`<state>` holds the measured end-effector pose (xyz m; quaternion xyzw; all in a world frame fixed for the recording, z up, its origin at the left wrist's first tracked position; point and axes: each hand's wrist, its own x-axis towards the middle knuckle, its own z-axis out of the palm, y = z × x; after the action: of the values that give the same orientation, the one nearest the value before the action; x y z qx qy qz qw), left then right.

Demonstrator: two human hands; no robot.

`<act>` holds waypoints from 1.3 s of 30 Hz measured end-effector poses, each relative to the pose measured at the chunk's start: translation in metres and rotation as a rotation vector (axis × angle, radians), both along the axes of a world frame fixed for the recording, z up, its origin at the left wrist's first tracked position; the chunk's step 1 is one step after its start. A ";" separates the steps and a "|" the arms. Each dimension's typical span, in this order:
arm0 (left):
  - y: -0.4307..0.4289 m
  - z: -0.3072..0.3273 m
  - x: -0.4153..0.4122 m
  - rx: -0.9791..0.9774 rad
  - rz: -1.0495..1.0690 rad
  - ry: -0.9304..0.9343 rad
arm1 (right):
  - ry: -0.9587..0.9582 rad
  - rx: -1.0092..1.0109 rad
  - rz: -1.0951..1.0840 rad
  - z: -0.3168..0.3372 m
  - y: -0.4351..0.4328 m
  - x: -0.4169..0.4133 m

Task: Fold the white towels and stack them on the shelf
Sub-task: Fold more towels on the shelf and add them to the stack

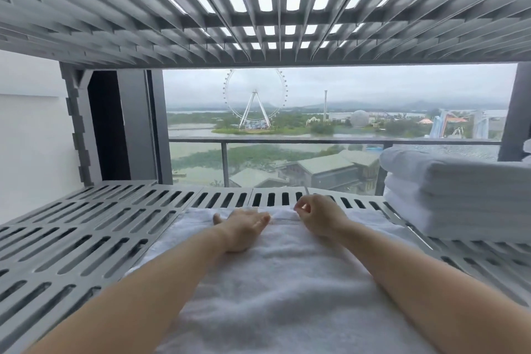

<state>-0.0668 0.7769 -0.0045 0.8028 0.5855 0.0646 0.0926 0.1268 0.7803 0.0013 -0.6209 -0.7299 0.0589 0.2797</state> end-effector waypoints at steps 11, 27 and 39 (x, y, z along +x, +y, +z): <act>0.049 -0.001 0.012 0.193 -0.013 -0.061 | -0.031 -0.078 -0.153 -0.003 0.036 0.013; 0.077 -0.020 0.009 0.225 -0.059 -0.058 | -0.018 -0.057 -0.198 -0.011 0.045 0.017; 0.067 -0.024 -0.001 0.233 -0.016 -0.130 | -0.131 -0.015 -0.152 -0.021 0.043 0.029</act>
<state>-0.0682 0.8442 -0.0285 0.8069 0.5603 0.1834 0.0368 0.1555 0.8233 -0.0194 -0.6789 -0.6972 0.0023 0.2303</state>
